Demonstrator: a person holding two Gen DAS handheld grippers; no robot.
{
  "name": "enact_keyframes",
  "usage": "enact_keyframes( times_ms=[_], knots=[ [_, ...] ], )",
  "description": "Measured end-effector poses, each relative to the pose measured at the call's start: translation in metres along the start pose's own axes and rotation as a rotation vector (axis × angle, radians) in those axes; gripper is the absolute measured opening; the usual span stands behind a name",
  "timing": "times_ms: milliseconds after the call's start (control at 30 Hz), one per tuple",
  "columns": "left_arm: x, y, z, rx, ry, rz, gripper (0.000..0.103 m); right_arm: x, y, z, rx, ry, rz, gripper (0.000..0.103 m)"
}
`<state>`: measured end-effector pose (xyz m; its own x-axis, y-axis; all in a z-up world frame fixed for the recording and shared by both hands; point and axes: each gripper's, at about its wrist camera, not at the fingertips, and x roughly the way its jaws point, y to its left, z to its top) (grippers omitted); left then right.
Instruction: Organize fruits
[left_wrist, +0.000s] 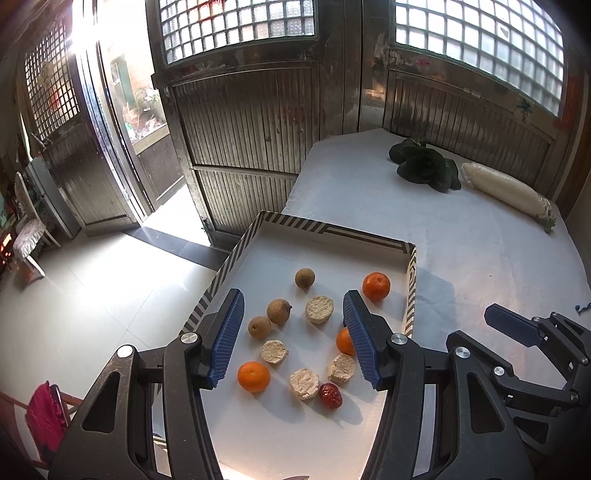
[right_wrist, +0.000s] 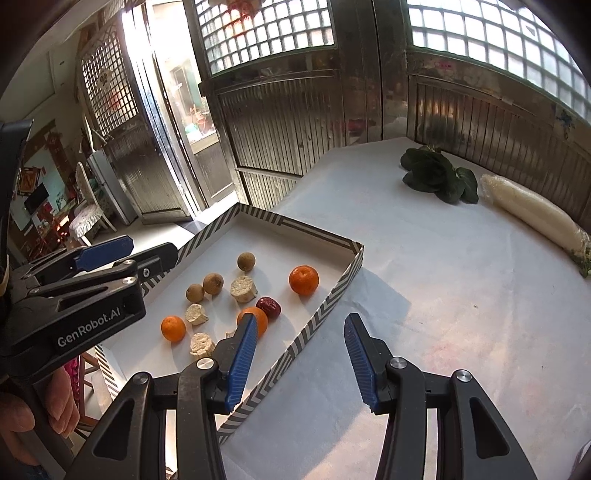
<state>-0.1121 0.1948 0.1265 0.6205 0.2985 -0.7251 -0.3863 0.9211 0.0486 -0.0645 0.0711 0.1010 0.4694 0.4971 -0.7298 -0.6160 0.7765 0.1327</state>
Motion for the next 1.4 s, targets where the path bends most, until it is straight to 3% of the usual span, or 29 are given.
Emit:
enact_keyframes(
  times_ms=[1400],
  knots=[
    [0.008, -0.005, 0.000, -0.003, 0.029, 0.008, 0.056, 0.013, -0.004, -0.002, 0.002, 0.041, 0.017, 0.047]
  ],
)
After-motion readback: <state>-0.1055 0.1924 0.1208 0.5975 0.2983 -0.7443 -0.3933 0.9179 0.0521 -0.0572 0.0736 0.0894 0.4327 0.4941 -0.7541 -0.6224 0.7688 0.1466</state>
